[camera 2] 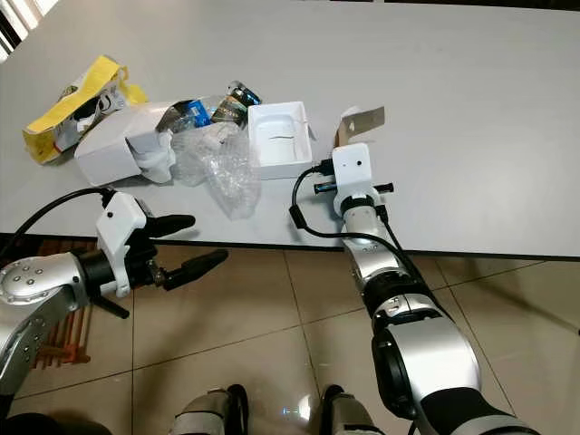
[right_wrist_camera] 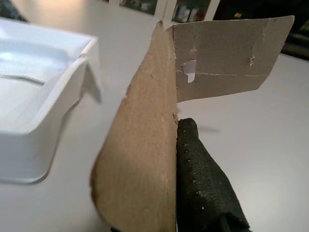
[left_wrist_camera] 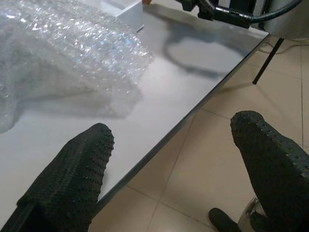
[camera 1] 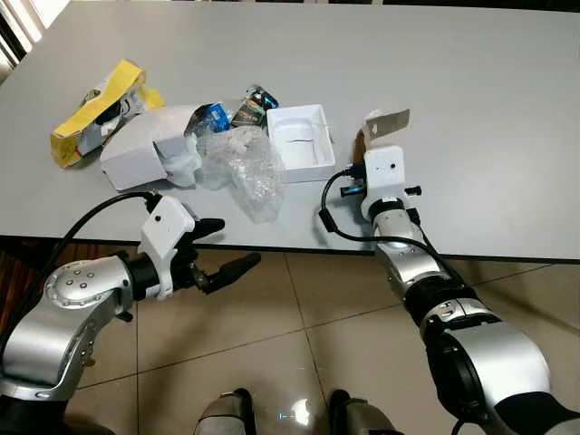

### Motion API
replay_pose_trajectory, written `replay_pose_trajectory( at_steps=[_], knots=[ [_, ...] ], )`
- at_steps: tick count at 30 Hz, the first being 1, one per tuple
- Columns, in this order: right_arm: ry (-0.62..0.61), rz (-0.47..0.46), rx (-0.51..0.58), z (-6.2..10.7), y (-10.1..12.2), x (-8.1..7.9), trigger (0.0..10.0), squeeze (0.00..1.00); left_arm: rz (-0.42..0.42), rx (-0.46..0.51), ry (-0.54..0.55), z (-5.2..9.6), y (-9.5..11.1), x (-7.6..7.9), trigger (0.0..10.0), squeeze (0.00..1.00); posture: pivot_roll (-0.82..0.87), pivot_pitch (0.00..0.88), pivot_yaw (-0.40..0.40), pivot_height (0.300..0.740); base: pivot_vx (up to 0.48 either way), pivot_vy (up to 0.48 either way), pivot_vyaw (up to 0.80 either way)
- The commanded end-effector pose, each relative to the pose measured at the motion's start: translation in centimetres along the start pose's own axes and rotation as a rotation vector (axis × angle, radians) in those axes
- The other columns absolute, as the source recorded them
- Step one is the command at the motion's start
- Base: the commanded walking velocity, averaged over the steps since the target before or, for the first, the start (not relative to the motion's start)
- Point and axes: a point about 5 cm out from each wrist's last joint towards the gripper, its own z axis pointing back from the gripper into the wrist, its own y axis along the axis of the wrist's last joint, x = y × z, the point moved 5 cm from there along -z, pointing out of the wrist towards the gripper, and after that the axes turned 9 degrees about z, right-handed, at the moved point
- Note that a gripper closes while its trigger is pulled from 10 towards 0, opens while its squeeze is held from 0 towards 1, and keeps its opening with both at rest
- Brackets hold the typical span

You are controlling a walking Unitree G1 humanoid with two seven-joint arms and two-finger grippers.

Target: Picking trash to rubbish bin

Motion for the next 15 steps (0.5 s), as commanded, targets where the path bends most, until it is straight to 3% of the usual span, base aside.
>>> replay_pose_trajectory(
  at_steps=[1,11,15],
  knots=[
    [-0.014,0.021,0.049,-0.2,1.0,0.3,10.0,0.0,-0.002,-0.008,-0.005,-0.2,-0.3,0.1,10.0,0.0,0.21,0.19,0.012,0.74,0.0,0.0,0.0],
    [-0.06,0.057,0.14,-0.2,2.4,2.1,10.0,0.0,-0.003,0.031,0.006,-1.1,0.2,-0.2,10.0,0.0,0.18,0.164,-0.001,0.74,0.0,0.0,0.0],
    [-0.094,0.082,0.168,0.2,2.3,3.5,10.0,0.0,0.0,0.047,0.008,-1.6,0.2,-0.2,10.0,0.0,0.15,0.148,-0.008,0.74,0.0,0.0,0.0]
  ],
)
